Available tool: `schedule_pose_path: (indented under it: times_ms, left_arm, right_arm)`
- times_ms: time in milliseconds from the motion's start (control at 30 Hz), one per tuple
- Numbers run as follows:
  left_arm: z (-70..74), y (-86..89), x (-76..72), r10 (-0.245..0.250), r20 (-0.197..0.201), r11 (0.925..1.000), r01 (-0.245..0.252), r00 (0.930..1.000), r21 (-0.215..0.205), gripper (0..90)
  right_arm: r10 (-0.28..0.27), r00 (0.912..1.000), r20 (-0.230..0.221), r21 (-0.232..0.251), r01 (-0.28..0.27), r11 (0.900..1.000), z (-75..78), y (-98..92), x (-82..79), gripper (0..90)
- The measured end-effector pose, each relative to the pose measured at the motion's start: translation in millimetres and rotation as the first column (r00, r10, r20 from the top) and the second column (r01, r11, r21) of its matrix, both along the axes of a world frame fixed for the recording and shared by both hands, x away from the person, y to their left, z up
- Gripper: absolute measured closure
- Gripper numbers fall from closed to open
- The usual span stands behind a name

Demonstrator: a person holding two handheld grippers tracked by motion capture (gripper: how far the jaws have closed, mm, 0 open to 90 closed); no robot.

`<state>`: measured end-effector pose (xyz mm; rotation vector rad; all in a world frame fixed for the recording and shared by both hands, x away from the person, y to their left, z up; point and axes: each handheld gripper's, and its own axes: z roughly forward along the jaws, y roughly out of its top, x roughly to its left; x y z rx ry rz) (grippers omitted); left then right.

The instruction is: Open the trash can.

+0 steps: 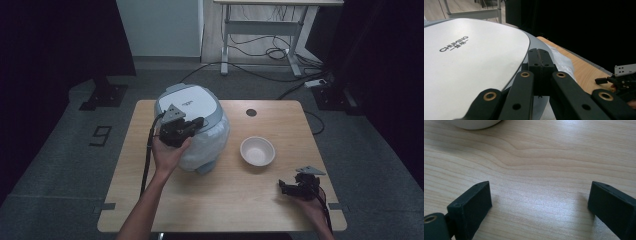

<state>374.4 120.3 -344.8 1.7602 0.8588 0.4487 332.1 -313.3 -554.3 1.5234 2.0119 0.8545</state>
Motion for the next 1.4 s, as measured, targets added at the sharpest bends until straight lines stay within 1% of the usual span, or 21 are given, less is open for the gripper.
schedule_pose_path:
  times_ms: [167,200,333,533,700,800,833,900,933,967,1000,1033,1133,1233,1267,1300,1400]
  left_arm:
    - [-1.2,-0.2,-1.1,-0.002,0.001,1.0,0.002,1.0,-0.002,90.0]
    - [-1.3,0.2,-0.8,-0.003,-0.003,1.0,0.003,1.0,-0.009,90.0]
    - [-1.4,-0.3,-1.2,-0.002,-0.002,1.0,0.002,1.0,-0.005,90.0]
    - [-1.6,-0.1,-0.7,-0.001,-0.011,1.0,0.001,0.9999,-0.008,90.0]
    - [-1.3,1.1,-0.3,-0.01,-0.02,0.9996,0.009,0.9998,-0.025,90.0]
    - [-1.1,1.4,-0.9,-0.012,-0.019,0.9996,0.012,0.9997,-0.027,89.8]
    - [-0.8,2.1,-1.9,-0.021,-0.019,0.9993,0.021,0.9996,-0.032,87.5]
    - [-0.2,3.5,-5.5,-0.026,-0.011,0.999,0.026,0.9996,-0.037,78.6]
    - [0.4,5.2,-8.7,-0.039,-0.007,0.9984,0.039,0.9992,-0.042,73.2]
    - [1.4,8.1,-13.9,-0.044,0.002,0.998,0.044,0.999,-0.045,73.2]
    - [2.3,11.0,-18.7,-0.043,0.009,0.998,0.043,0.999,-0.047,66.8]
    - [3.1,14.4,-23.7,-0.04,0.017,0.9979,0.041,0.9991,-0.051,66.8]
    - [3.7,26.5,-38.5,-0.012,0.034,0.9983,0.014,0.9993,-0.056,55.2]
    - [1.2,39.3,-49.0,0.008,0.033,0.9986,-0.007,0.9994,-0.053,48.5]
    - [-0.4,42.9,-51.5,0.014,0.028,0.9988,-0.012,0.9995,-0.048,43.3]
    - [-2.4,46.5,-53.7,0.018,0.023,0.9992,-0.017,0.9996,-0.036,43.3]
    - [-11.7,55.9,-59.4,0.047,0.025,0.9989,-0.047,0.9986,-0.004,36.2]
  right_arm:
    - [0.0,1.0,0.0,0.001,0.0,1.0,0.0,0.0,0.0,4.4]
    - [0.0,1.0,0.0,0.0,0.0,1.0,0.0,0.0,0.0,4.3]
    - [0.0,1.0,0.0,0.0,0.0,1.0,0.0,0.0,0.0,4.4]
    - [0.0,1.0,0.0,0.0,0.0,1.0,0.0,0.0,0.0,4.4]
    - [0.0,1.0,0.0,0.0,0.0,1.0,0.0,0.0,0.0,4.4]
    - [0.0,1.0,0.0,0.0,0.0,1.0,0.0,0.0,0.0,4.4]
    - [0.0,1.0,0.0,0.0,0.0,1.0,0.0,0.0,0.0,4.4]
    - [0.0,1.0,0.0,0.0,0.0,1.0,0.0,-0.1,0.0,4.4]
    - [0.0,1.0,0.001,0.001,0.0,1.0,-0.1,0.0,0.0,4.4]
    - [0.0,1.0,0.001,0.001,0.0,1.0,-0.1,0.0,0.0,4.4]
    - [0.0,1.0,0.002,0.001,0.0,1.0,-0.2,0.0,0.1,4.4]
    - [0.0,1.0,0.002,0.001,0.0,1.0,-0.2,0.0,0.1,4.4]
    - [0.0,1.0,0.002,0.001,0.0,1.0,-0.2,0.0,0.1,4.4]
    - [-0.001,1.0,0.001,0.002,0.001,1.0,-0.2,0.1,0.0,4.4]
    - [0.0,1.0,0.001,0.001,0.0,1.0,-0.2,0.1,0.0,4.4]
    - [0.0,1.0,0.001,0.001,0.0,1.0,-0.2,0.1,0.0,4.4]
    - [0.001,1.0,0.001,0.001,-0.001,1.0,-0.2,0.0,0.0,4.4]
